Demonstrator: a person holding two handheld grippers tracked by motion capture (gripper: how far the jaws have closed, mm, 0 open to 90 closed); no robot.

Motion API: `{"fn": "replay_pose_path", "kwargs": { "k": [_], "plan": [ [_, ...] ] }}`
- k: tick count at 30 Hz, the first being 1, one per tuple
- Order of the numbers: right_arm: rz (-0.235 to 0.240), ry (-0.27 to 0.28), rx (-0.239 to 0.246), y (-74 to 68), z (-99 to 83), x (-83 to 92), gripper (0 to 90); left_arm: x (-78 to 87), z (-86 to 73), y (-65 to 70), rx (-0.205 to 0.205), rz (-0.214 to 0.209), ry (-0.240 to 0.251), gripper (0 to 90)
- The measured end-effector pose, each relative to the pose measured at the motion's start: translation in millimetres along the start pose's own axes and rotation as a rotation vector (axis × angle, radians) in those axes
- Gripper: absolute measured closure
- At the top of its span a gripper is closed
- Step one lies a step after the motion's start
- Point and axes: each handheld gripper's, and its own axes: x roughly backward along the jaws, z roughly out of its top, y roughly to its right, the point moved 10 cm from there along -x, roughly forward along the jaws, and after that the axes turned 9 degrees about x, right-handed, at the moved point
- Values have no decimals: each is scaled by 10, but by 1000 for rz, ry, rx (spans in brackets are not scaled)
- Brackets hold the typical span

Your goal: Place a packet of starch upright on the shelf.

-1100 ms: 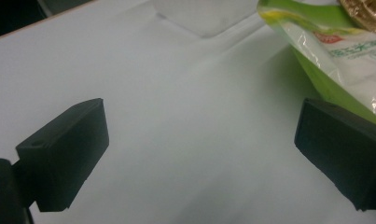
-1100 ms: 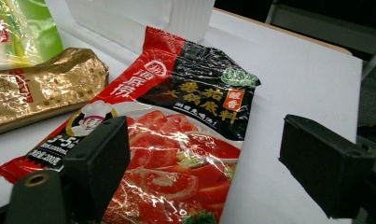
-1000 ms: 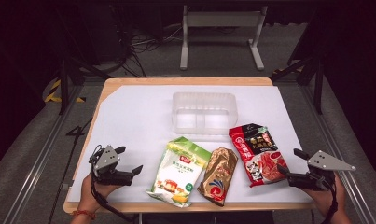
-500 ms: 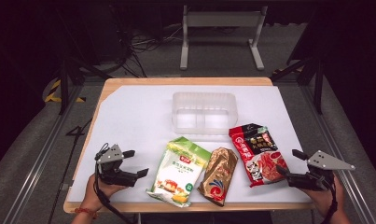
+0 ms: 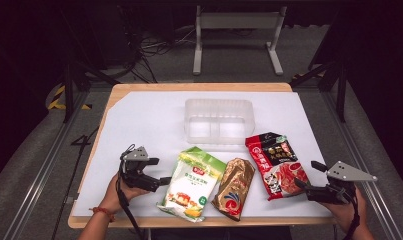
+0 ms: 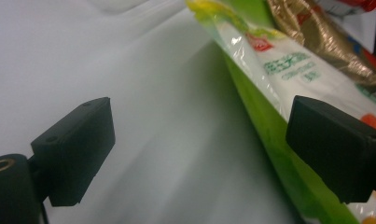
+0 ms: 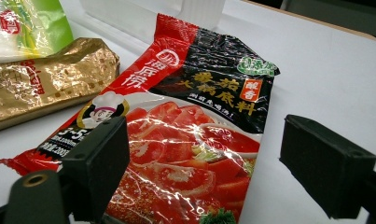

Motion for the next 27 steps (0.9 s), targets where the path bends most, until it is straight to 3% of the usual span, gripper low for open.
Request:
{"fn": "replay_pose_path", "kwargs": {
  "k": [1,3,8,9,13,20,24,26,27],
  "plan": [
    [0,-1,-1,0,-1,-1,161,-2,46,10,2,-12,10,97],
    [-1,-3,5,-8,-3,2,161,-47,112,29,-35,-3,-2,98],
    [-1,-10,5,-13,-17,0,161,-178,141,67,-41,-23,-34,97],
    [0,-8,6,-11,-18,0,161,-229,131,73,-43,-24,-62,97],
    [3,-8,6,-17,-14,-1,161,-356,145,80,-50,-23,-96,95],
    [12,-21,7,-36,-34,-22,161,-551,137,101,-18,-98,-160,102],
    [14,-21,7,-40,-35,-24,161,-594,140,136,-22,-137,-182,145],
    [16,-22,2,-38,-37,-25,161,-651,139,198,-21,-188,-206,188],
    [16,-22,2,-38,-37,-25,161,-651,139,198,-21,-188,-206,220]
  ]
}}
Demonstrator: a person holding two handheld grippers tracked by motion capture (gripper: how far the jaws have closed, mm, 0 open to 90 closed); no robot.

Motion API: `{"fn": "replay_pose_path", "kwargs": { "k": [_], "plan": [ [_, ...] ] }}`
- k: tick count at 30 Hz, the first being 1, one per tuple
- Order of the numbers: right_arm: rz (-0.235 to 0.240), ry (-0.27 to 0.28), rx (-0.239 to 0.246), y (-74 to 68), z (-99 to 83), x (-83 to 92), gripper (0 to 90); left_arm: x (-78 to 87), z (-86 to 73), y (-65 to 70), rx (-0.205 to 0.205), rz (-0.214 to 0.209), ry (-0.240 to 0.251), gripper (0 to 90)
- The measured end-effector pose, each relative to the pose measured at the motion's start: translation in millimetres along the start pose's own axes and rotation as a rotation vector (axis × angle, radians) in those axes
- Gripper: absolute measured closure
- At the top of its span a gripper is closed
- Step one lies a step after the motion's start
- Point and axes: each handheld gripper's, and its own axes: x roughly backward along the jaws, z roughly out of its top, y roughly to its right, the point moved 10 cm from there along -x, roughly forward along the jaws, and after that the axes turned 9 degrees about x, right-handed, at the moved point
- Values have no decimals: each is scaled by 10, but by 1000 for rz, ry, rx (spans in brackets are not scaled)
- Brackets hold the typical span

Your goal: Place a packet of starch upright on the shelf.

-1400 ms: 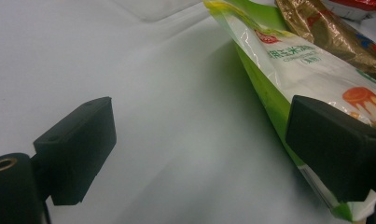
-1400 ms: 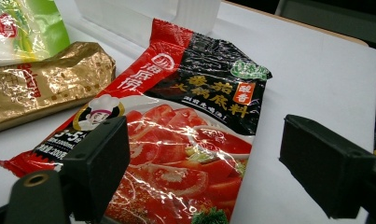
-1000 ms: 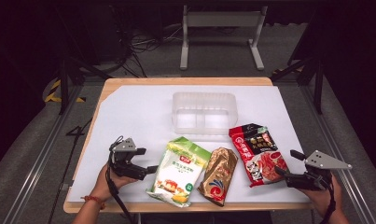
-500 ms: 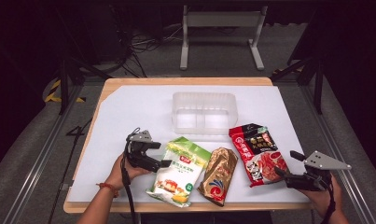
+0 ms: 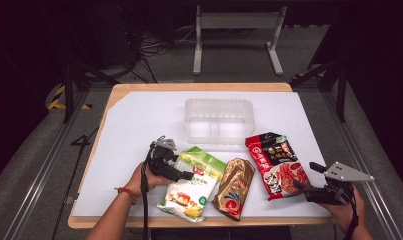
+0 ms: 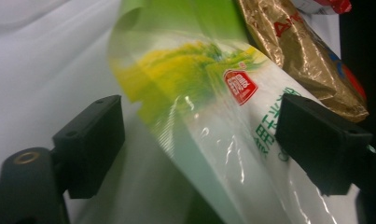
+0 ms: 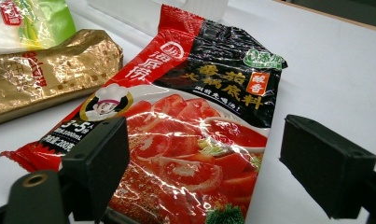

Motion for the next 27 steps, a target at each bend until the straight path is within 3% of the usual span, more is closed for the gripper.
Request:
{"fn": "replay_pose_path", "kwargs": {
  "k": [1,3,4,5,10,12,19,24,27],
  "plan": [
    [0,0,-2,3,-1,-2,161,-24,12,23,-11,-10,-9,220],
    [1,-1,-6,8,-2,-7,161,-41,24,69,-24,-27,-22,373],
    [1,-1,-7,10,-1,-8,162,-52,26,102,-21,-40,-32,373],
    [0,-2,-8,10,-1,-8,163,-55,33,107,-28,-39,-32,430],
    [-2,-4,-8,18,1,-12,165,-12,45,160,-34,-57,10,774],
    [-3,-1,-10,23,8,-9,166,-7,39,178,-41,-49,16,851],
    [-10,4,-11,41,14,3,169,67,43,232,-83,26,60,899],
    [-3,11,-13,44,40,-16,169,156,31,253,-69,51,97,900],
    [2,10,-1,26,50,-30,169,284,47,326,-75,64,154,900]
  ]
}}
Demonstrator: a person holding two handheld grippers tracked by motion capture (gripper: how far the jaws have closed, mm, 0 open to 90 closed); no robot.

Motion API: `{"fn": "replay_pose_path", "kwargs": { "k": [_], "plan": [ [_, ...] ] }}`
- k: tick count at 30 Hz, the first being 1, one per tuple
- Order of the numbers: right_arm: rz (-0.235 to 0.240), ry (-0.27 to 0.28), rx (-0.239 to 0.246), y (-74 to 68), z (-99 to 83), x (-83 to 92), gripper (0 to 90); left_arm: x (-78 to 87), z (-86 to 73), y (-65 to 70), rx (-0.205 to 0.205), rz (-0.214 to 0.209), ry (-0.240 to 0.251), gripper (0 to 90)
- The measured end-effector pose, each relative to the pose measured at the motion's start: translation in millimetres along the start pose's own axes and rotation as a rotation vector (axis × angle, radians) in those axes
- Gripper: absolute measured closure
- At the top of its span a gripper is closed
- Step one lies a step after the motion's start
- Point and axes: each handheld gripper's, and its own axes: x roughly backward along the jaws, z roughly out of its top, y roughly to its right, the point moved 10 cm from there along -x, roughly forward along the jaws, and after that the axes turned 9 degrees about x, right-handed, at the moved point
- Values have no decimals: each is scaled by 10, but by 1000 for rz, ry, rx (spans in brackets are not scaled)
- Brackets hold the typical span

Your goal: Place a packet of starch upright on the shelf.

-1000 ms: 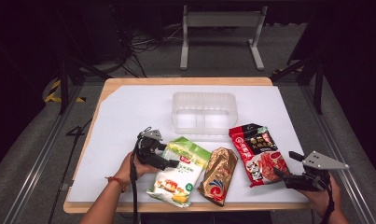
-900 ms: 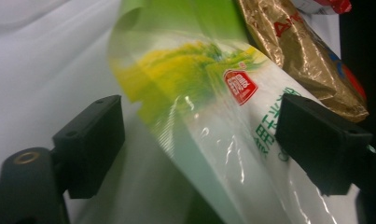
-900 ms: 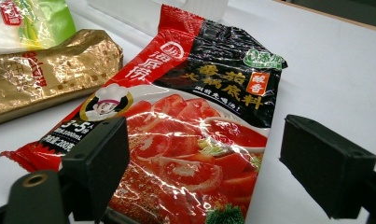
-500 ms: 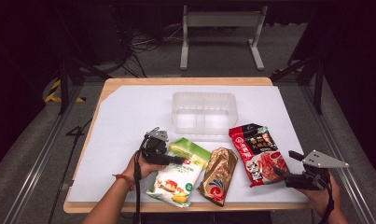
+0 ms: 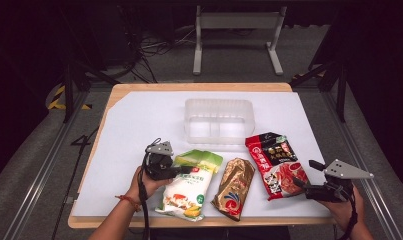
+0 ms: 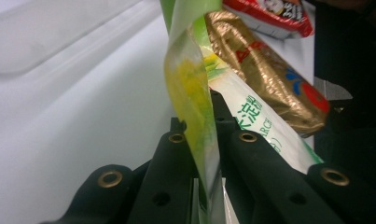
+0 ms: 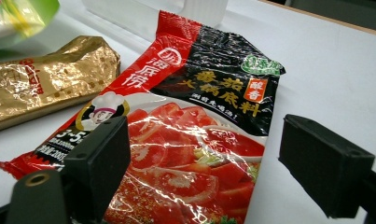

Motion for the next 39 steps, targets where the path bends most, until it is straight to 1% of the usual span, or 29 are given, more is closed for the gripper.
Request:
{"fn": "replay_pose_path", "kwargs": {
  "k": [2,3,5,6,7,9,11,12,14,15,16,17,19,21,23,25,26,27,28,29,31,32,33,35,36,37,39],
  "plan": [
    [1,0,3,-6,3,0,169,59,24,54,-9,-2,17,900],
    [2,1,2,-8,3,0,169,59,24,54,-9,-2,17,900],
    [4,1,2,-7,2,-3,169,137,88,138,-13,-3,55,900],
    [6,3,3,-7,6,-4,169,137,88,138,-13,-3,55,900],
    [7,5,4,-9,12,-4,169,175,136,199,-19,2,84,900],
    [6,6,9,-17,21,-1,169,210,180,277,-36,7,102,900],
    [10,8,6,-28,22,-1,169,239,213,357,-46,-7,111,900],
    [14,8,7,-35,22,-3,169,255,238,406,-52,0,122,900],
    [15,8,12,-41,22,-5,170,277,269,480,-72,-3,127,900],
    [15,8,13,-40,22,-4,170,287,282,512,-74,0,133,900],
    [15,8,13,-40,22,-4,170,287,282,512,-74,0,133,900],
    [14,12,8,-32,25,1,171,295,299,580,-83,-15,134,900],
    [15,13,5,-28,24,5,172,308,312,628,-94,-15,141,900],
    [12,10,6,-24,19,5,172,328,323,714,-110,-33,141,900],
    [13,8,7,-23,18,2,172,349,342,764,-117,-33,150,900],
    [13,9,8,-22,18,2,172,377,363,825,-128,-41,159,900],
    [13,9,6,-22,17,5,172,377,363,825,-128,-41,159,900],
    [12,8,4,-20,15,6,172,421,398,878,-138,-41,180,900],
    [12,8,4,-20,15,6,172,421,398,878,-138,-41,180,900],
    [11,8,3,-17,14,7,172,440,421,880,-148,-18,191,900],
    [14,9,-2,-15,11,4,172,471,450,869,-157,-15,201,900],
    [13,6,0,-13,7,2,172,492,466,838,-150,2,214,900],
    [14,6,1,-16,6,-1,172,508,482,808,-145,9,226,900],
    [13,5,1,-15,5,1,172,528,496,756,-140,15,234,900],
    [13,6,0,-14,6,1,172,536,501,727,-125,27,240,900],
    [12,6,-1,-11,6,1,172,542,513,691,-125,39,244,900],
    [11,5,-4,-7,4,0,172,558,531,645,-122,45,254,900]
  ]
}}
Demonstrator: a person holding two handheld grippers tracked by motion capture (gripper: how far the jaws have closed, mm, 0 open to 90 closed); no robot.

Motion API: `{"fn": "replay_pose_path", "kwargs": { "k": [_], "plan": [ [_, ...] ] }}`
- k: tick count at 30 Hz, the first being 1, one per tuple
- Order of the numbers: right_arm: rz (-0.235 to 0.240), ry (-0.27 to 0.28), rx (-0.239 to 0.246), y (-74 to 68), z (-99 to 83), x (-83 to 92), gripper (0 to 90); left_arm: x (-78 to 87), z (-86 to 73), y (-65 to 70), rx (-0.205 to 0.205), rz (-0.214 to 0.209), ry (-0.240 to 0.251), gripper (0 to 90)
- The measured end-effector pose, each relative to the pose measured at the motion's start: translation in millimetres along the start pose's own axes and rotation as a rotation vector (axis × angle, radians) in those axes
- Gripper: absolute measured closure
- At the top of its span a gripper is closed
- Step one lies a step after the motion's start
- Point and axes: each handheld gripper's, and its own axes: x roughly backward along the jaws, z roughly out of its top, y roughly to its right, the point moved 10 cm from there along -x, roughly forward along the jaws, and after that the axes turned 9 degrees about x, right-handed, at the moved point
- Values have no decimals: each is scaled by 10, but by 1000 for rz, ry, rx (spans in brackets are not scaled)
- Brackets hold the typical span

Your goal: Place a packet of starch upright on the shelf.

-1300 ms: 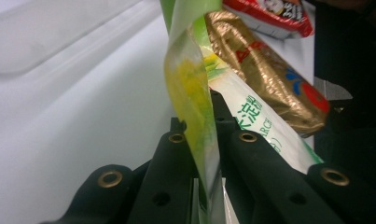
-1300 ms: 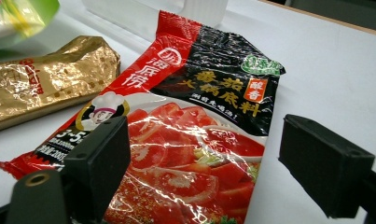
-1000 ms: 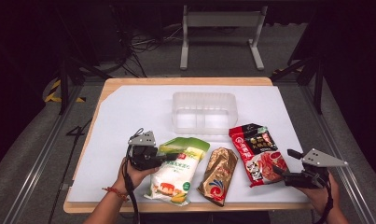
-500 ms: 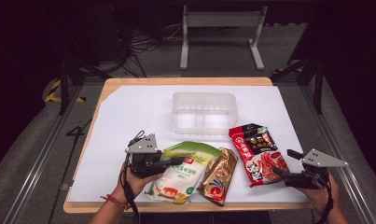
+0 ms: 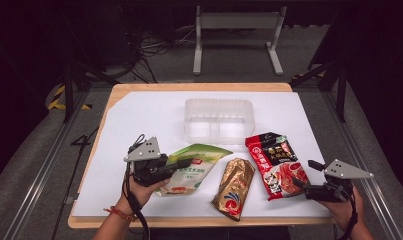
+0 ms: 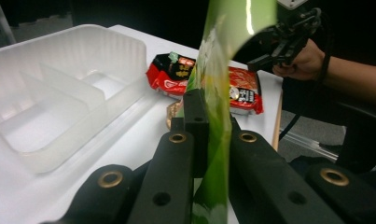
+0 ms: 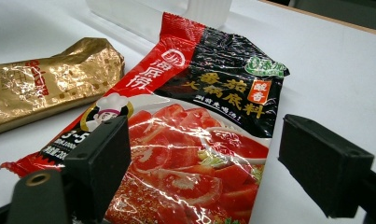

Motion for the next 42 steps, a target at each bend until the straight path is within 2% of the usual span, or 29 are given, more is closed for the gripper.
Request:
{"fn": "replay_pose_path", "kwargs": {
  "k": [7,8,11,14,17,23,26,31,36,38,42],
  "plan": [
    [-1,3,-6,6,1,8,172,19,86,-70,-3,31,35,900],
    [1,4,-9,7,0,7,172,25,122,-98,4,36,55,900],
    [1,5,-11,8,-2,7,173,24,147,-144,18,50,71,900],
    [-1,5,-12,10,-2,11,173,14,162,-216,26,96,79,900],
    [-2,2,-11,12,-7,9,173,12,198,-269,40,98,97,900],
    [-3,3,-13,15,-6,10,173,-16,344,-345,30,140,142,900],
    [-5,9,-17,23,-1,16,174,-49,426,-369,35,143,165,900],
    [-1,22,-16,17,11,26,173,-109,534,-418,37,154,177,900],
    [-5,20,-12,15,13,30,173,-167,663,-483,59,182,211,900],
    [-7,22,-7,18,15,32,173,-198,732,-551,78,204,235,900],
    [-7,22,-10,20,15,34,173,-232,787,-624,84,232,243,900]
  ]
}}
